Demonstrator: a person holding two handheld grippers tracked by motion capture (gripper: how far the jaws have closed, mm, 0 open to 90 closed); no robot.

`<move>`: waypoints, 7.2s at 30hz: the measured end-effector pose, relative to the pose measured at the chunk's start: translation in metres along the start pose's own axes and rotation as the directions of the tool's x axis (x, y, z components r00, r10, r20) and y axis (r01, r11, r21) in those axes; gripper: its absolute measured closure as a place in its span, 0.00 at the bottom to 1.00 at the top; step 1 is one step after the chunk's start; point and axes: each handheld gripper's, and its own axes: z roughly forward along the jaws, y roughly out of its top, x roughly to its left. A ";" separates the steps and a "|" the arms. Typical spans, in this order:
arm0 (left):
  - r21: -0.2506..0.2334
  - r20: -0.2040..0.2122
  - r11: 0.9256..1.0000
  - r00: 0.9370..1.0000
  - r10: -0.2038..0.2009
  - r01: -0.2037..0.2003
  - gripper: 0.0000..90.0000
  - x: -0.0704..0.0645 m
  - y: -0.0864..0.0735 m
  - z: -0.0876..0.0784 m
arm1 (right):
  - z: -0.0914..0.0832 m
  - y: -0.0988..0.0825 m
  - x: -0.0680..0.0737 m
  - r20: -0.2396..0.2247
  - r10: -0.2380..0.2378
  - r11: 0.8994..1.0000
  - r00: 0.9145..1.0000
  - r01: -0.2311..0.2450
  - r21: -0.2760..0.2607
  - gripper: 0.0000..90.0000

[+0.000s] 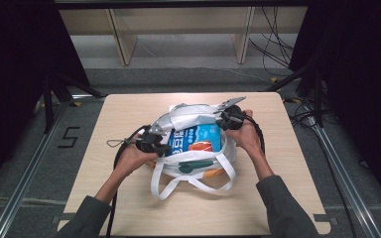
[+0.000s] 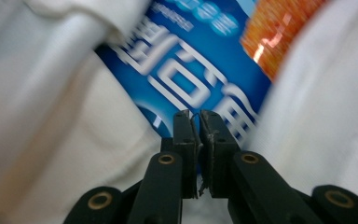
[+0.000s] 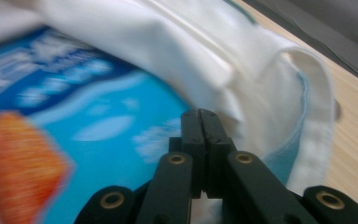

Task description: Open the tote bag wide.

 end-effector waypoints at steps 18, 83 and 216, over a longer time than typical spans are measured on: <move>0.020 -0.073 0.996 0.993 -0.090 0.092 0.94 0.032 0.006 0.008 | -0.023 -0.065 0.063 -0.200 -0.157 0.984 0.967 0.170 0.048 1.00; -0.247 0.065 0.956 0.987 -0.144 0.156 0.69 -0.008 -0.041 -0.056 | -0.073 -0.078 0.042 -0.080 -0.052 0.980 0.996 0.035 -0.196 0.83; -0.280 0.069 0.955 0.994 -0.086 0.102 0.28 -0.104 -0.146 -0.074 | -0.117 -0.195 0.081 -0.022 0.068 0.986 0.997 -0.070 -0.152 0.31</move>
